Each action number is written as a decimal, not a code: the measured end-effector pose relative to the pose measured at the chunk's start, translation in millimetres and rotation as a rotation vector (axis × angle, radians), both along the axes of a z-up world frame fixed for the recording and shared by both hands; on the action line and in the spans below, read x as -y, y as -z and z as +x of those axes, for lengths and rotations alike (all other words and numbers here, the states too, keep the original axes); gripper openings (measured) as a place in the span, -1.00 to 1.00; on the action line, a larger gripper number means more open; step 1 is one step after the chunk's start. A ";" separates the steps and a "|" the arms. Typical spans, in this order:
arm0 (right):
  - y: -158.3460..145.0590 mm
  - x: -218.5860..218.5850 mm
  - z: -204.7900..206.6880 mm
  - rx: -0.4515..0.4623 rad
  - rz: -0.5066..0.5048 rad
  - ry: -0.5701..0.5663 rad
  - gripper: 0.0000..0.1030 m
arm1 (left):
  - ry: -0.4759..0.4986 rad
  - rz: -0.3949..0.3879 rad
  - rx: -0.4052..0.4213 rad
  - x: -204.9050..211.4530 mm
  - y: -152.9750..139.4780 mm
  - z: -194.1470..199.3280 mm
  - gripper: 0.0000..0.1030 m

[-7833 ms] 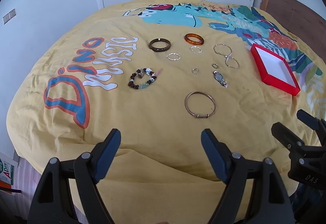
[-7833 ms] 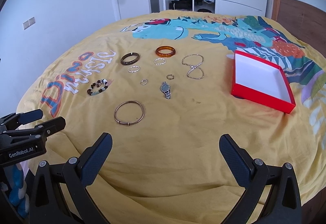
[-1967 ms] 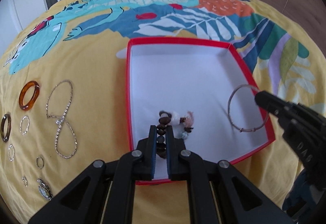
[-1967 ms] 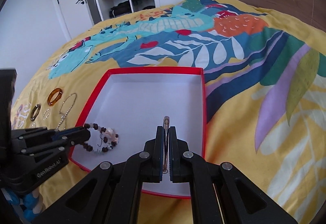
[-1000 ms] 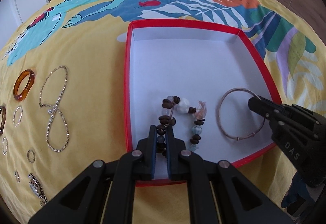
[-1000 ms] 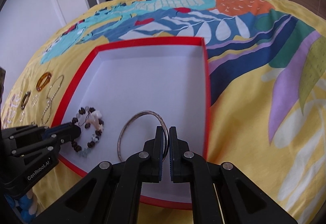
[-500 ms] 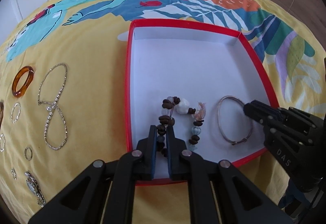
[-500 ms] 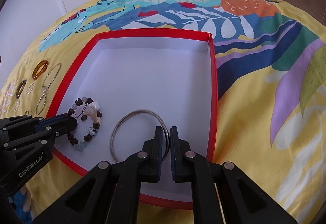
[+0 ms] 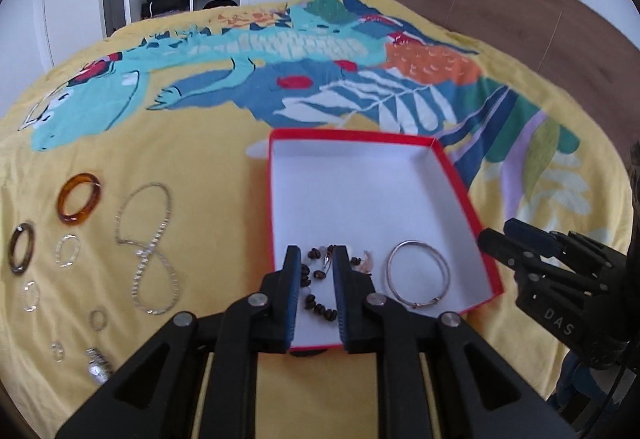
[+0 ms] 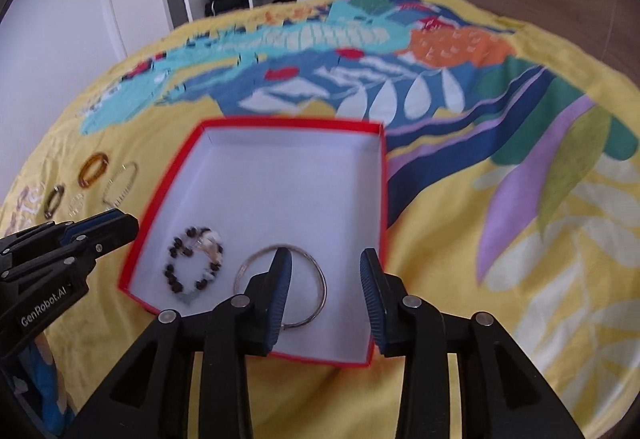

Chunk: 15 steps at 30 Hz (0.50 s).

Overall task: Organize jewelry
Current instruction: 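Lower and open the left tool in the box while the right tool releases the bangle there, then move both open tools back over the remaining jewelry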

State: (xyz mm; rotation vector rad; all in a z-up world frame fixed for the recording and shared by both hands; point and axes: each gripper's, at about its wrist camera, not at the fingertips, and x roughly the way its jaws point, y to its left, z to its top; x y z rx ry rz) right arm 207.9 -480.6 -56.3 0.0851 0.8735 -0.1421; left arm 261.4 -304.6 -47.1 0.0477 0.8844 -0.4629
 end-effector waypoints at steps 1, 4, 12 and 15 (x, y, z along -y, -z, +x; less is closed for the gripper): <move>-7.3 -2.2 -4.7 0.013 0.003 0.003 -0.27 | 0.000 -0.003 -0.003 -5.3 -7.4 -3.3 -0.70; -26.5 -11.3 -17.3 0.049 0.018 0.001 -0.26 | -0.008 -0.022 0.005 -21.1 -25.6 -14.6 -0.70; -74.9 -58.2 -59.1 0.140 0.040 -0.037 -0.13 | -0.036 -0.044 0.065 -75.5 -71.4 -63.9 -0.70; -90.1 -78.0 -73.3 0.166 0.047 -0.057 -0.12 | -0.071 -0.038 0.082 -104.0 -85.4 -80.4 -0.70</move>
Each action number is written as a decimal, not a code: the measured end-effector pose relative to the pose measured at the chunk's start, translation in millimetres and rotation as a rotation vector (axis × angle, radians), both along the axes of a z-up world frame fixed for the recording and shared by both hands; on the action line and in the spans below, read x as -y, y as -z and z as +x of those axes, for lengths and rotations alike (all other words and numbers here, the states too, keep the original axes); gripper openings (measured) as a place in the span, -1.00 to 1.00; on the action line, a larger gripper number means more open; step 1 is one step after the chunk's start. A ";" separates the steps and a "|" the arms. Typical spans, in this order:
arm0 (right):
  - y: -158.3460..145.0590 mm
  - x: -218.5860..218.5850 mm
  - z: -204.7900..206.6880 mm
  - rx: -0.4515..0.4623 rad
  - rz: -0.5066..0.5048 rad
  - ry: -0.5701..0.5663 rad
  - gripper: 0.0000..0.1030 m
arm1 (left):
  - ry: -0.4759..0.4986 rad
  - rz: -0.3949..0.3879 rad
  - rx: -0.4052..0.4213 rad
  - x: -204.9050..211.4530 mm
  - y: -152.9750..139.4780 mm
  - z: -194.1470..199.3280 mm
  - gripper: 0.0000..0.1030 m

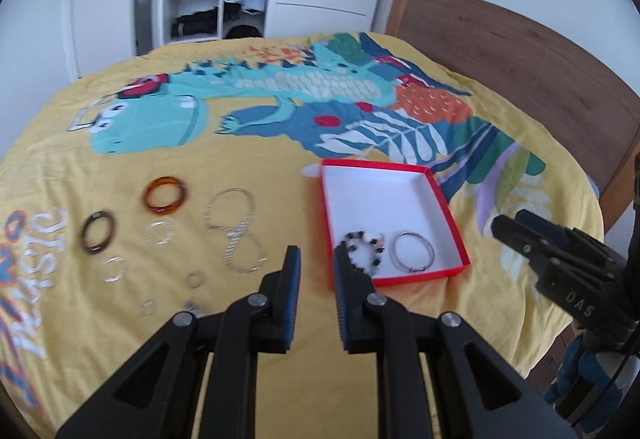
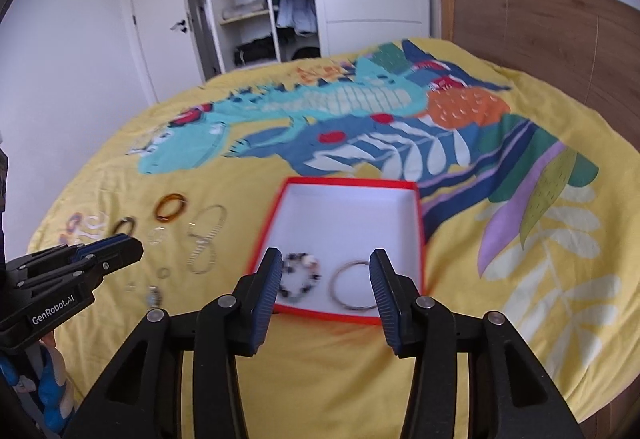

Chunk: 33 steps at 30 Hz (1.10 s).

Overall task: Organize jewelry
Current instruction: 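Move both open tools back over the remaining jewelry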

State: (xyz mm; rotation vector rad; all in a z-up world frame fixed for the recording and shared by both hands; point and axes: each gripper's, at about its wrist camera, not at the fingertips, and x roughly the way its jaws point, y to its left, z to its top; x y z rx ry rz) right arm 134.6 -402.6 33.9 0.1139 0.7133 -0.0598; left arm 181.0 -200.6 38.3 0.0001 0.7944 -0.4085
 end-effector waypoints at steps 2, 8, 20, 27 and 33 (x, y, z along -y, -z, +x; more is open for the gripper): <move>-8.5 -11.5 -8.6 0.015 -0.002 -0.013 -0.11 | -0.026 0.012 0.014 -18.4 -7.5 -9.1 -0.70; -31.9 -48.5 -31.2 0.063 -0.004 -0.056 -0.09 | -0.111 0.036 0.057 -81.3 -25.2 -35.6 -0.70; -39.7 -104.8 -49.3 0.108 0.048 -0.139 -0.07 | -0.258 0.101 0.087 -176.4 -28.9 -66.8 -0.47; -29.4 -124.8 -46.0 0.093 0.054 -0.190 -0.02 | -0.313 0.100 0.045 -199.1 -10.3 -59.7 -0.36; -6.0 -132.1 -32.2 0.056 0.074 -0.208 -0.01 | -0.327 0.096 0.001 -205.4 17.0 -48.3 -0.35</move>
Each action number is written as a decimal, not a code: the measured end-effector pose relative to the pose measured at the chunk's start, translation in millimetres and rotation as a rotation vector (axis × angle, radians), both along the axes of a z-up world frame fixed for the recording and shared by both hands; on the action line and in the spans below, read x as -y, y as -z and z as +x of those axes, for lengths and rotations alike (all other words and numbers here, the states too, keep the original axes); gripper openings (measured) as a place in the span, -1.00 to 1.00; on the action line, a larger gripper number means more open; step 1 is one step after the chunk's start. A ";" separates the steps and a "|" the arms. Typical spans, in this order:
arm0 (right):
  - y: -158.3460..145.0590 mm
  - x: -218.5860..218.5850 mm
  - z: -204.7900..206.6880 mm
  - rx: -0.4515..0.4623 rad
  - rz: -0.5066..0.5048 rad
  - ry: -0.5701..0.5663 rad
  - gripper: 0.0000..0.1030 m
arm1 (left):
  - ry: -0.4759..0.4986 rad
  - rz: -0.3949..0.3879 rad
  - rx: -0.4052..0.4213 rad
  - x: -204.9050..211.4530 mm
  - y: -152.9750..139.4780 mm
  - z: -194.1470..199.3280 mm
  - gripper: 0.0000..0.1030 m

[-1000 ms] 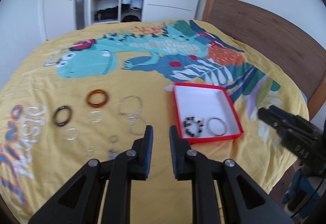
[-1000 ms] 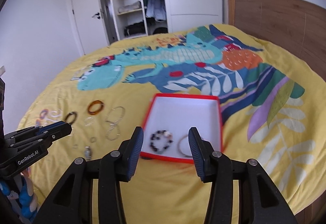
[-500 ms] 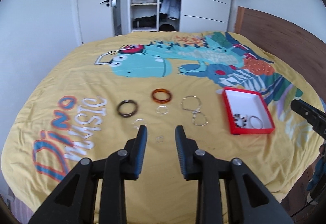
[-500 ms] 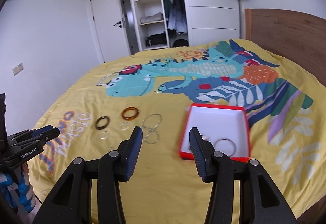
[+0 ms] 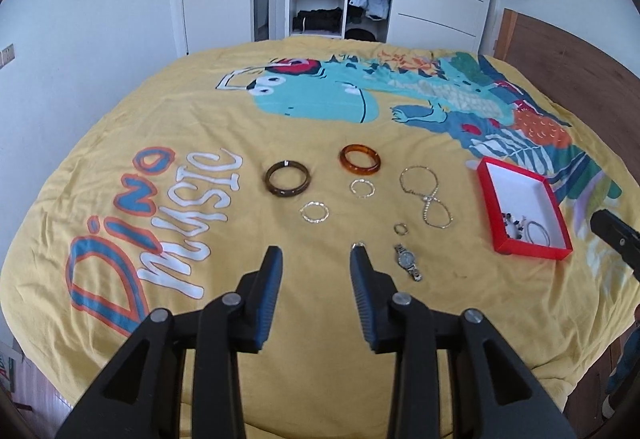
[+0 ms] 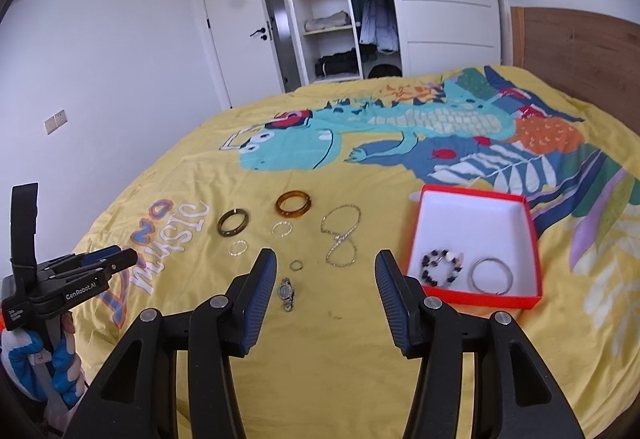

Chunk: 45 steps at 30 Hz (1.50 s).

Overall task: Organize jewelry
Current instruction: 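Move both open tools back over the remaining jewelry, then grasp the small silver ring with the left tool while the right tool grasps the wristwatch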

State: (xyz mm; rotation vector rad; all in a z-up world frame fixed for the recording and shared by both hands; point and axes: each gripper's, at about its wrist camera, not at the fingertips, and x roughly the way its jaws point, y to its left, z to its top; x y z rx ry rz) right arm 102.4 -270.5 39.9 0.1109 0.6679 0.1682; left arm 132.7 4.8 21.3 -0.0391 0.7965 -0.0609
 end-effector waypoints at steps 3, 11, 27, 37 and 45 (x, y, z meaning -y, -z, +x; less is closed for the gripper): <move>17.5 -5.8 11.4 -0.025 0.007 -0.016 -0.01 | 0.000 -0.004 -0.025 -1.3 15.4 8.8 -0.35; 71.4 -24.6 47.5 -0.107 0.018 -0.091 -0.01 | 0.053 -0.045 -0.098 7.8 62.2 46.2 -0.35; 163.4 -51.0 102.3 -0.240 0.035 -0.260 -0.01 | 0.148 -0.124 -0.233 38.9 135.0 117.6 -0.35; 185.1 -62.1 120.0 -0.265 0.035 -0.299 -0.01 | 0.146 -0.116 -0.242 38.9 158.5 130.2 -0.60; 197.0 -75.9 132.9 -0.267 0.026 -0.330 -0.13 | 0.143 -0.152 -0.210 30.0 161.1 129.1 -0.66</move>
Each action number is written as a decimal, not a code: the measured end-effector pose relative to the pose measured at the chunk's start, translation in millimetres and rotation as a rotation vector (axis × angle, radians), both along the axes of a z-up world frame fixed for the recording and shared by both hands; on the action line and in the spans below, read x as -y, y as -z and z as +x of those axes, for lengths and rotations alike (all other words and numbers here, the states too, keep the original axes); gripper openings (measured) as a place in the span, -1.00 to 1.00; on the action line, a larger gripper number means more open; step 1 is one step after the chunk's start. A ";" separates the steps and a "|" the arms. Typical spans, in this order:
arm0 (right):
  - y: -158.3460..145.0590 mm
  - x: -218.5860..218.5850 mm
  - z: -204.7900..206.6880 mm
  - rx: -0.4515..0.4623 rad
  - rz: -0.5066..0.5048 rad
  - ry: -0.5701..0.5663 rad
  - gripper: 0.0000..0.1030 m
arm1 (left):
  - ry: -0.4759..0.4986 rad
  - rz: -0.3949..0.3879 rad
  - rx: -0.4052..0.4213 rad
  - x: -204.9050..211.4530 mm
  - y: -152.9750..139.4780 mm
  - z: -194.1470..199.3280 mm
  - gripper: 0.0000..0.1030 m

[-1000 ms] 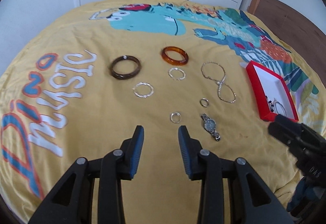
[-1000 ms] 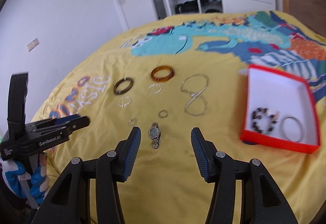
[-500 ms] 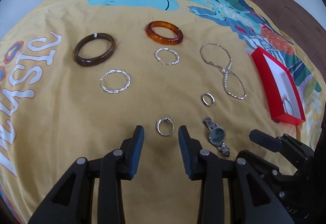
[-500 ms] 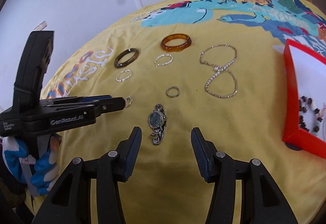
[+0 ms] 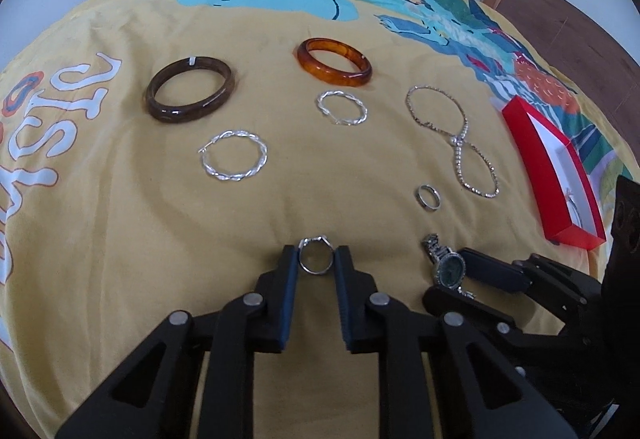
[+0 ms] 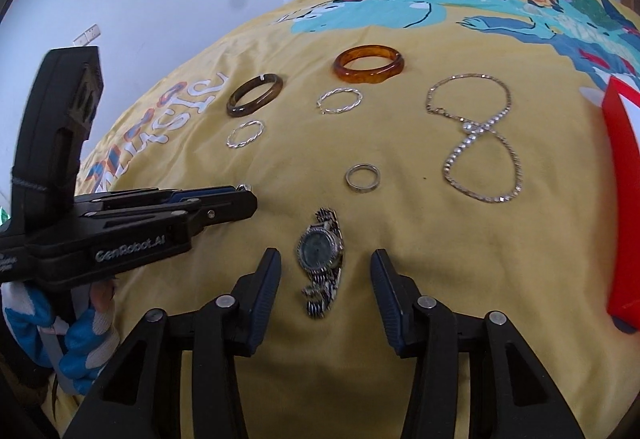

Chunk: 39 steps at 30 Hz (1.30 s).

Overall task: Organize jewelry
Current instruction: 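Grasp the small silver ring with the left tool while the right tool grasps the wristwatch, then carry the ring with the left tool while the right tool carries the watch into the box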

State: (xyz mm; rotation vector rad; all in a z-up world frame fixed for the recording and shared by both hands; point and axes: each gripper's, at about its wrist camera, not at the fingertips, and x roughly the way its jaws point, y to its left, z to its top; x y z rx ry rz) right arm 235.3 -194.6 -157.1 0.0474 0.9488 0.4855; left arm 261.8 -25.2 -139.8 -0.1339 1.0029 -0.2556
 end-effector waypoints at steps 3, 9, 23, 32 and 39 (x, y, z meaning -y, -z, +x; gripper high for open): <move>3.0 -0.9 2.8 0.004 0.007 -0.001 -0.16 | -0.007 -0.018 0.005 -2.8 1.5 1.6 -0.66; 8.7 -5.0 5.4 0.025 0.002 -0.004 -0.25 | -0.004 -0.033 0.018 -3.5 3.8 3.2 -0.66; 1.6 -8.8 1.8 0.042 -0.014 -0.011 -0.52 | 0.012 -0.051 0.052 -1.2 -3.8 -1.3 -0.67; -29.6 4.6 -12.5 0.078 0.009 0.010 -0.52 | 0.032 -0.029 0.091 11.0 -27.4 -11.5 -0.66; -59.7 40.5 -23.5 0.120 0.019 0.076 -0.52 | 0.085 -0.050 0.117 44.2 -53.5 -12.1 -0.67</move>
